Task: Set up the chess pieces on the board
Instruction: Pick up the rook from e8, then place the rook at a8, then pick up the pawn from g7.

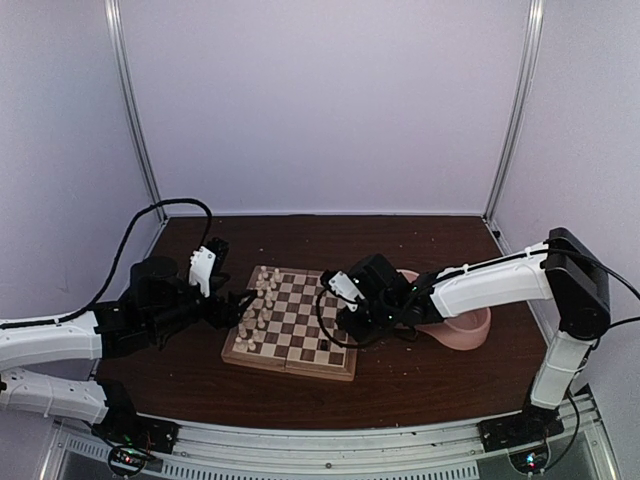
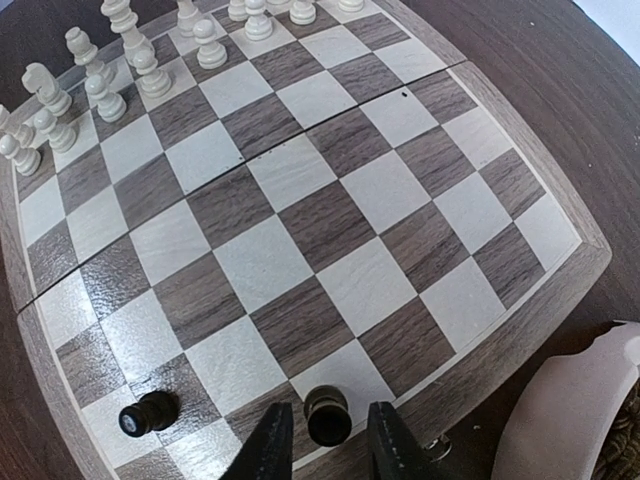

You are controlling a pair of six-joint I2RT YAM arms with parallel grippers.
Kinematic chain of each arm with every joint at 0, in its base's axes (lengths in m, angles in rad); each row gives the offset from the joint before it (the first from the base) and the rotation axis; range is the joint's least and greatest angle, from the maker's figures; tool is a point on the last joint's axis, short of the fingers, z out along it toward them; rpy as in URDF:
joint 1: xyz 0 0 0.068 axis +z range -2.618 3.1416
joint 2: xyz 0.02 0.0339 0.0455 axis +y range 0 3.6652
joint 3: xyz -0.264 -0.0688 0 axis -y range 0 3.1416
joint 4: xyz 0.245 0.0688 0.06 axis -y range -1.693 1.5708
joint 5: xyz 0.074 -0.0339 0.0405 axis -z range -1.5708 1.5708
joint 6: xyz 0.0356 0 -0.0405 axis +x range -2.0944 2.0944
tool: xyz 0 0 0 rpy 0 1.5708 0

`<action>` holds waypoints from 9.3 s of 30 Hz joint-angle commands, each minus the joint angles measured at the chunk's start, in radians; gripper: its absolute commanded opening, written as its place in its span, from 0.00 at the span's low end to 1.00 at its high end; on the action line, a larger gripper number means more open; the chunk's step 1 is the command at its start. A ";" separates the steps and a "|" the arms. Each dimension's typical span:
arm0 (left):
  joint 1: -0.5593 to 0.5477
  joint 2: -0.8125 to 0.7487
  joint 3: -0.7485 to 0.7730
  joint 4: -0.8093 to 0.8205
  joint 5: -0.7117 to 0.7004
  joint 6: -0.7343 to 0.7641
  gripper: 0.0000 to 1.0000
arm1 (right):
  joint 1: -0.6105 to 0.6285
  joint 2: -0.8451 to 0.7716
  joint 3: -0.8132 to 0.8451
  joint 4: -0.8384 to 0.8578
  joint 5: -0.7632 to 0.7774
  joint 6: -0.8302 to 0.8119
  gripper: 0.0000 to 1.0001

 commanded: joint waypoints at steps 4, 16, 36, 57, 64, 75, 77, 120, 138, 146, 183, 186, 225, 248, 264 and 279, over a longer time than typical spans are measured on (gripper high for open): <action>0.002 0.004 0.041 -0.003 -0.022 -0.007 0.79 | -0.010 0.004 0.021 -0.012 0.019 0.019 0.23; 0.002 0.004 0.048 -0.015 -0.007 -0.008 0.79 | -0.018 0.006 0.031 -0.025 -0.048 0.030 0.17; 0.003 -0.003 0.050 -0.021 -0.005 -0.008 0.79 | -0.020 0.022 0.049 -0.054 -0.055 0.027 0.20; 0.002 0.025 0.037 0.005 -0.011 -0.021 0.79 | -0.065 0.007 0.096 -0.077 0.000 0.046 0.11; 0.002 -0.020 0.011 0.019 -0.033 -0.021 0.79 | -0.128 0.045 0.202 -0.112 0.101 0.067 0.10; 0.002 -0.015 0.003 0.026 -0.046 -0.031 0.79 | -0.195 0.131 0.256 -0.039 0.022 0.105 0.10; 0.002 -0.009 0.007 0.024 -0.039 -0.036 0.79 | -0.195 0.148 0.259 -0.032 0.019 0.102 0.10; 0.002 0.032 0.038 -0.003 -0.013 -0.055 0.77 | -0.198 0.288 0.382 -0.106 0.069 0.079 0.05; 0.002 0.023 0.040 -0.010 -0.006 -0.056 0.77 | -0.198 0.276 0.367 -0.110 0.094 0.082 0.07; 0.002 0.023 0.042 -0.011 -0.003 -0.056 0.77 | -0.198 0.272 0.361 -0.109 0.079 0.081 0.10; 0.002 -0.002 0.039 -0.028 -0.010 -0.050 0.77 | -0.112 0.059 0.236 -0.088 0.045 -0.004 0.43; 0.002 -0.002 0.039 -0.029 -0.010 -0.050 0.77 | -0.052 0.049 0.252 -0.146 -0.030 -0.088 0.43; 0.002 0.018 0.040 -0.034 -0.018 -0.038 0.77 | 0.039 0.157 0.429 -0.544 -0.260 -0.226 0.39; 0.002 0.002 0.038 -0.037 -0.022 -0.038 0.77 | 0.068 0.210 0.466 -0.587 -0.224 -0.249 0.19; 0.002 -0.004 0.038 -0.041 -0.024 -0.038 0.77 | 0.069 0.205 0.460 -0.583 -0.204 -0.249 0.37; 0.002 -0.004 0.038 -0.040 -0.022 -0.038 0.77 | 0.075 0.227 0.474 -0.591 -0.183 -0.249 0.25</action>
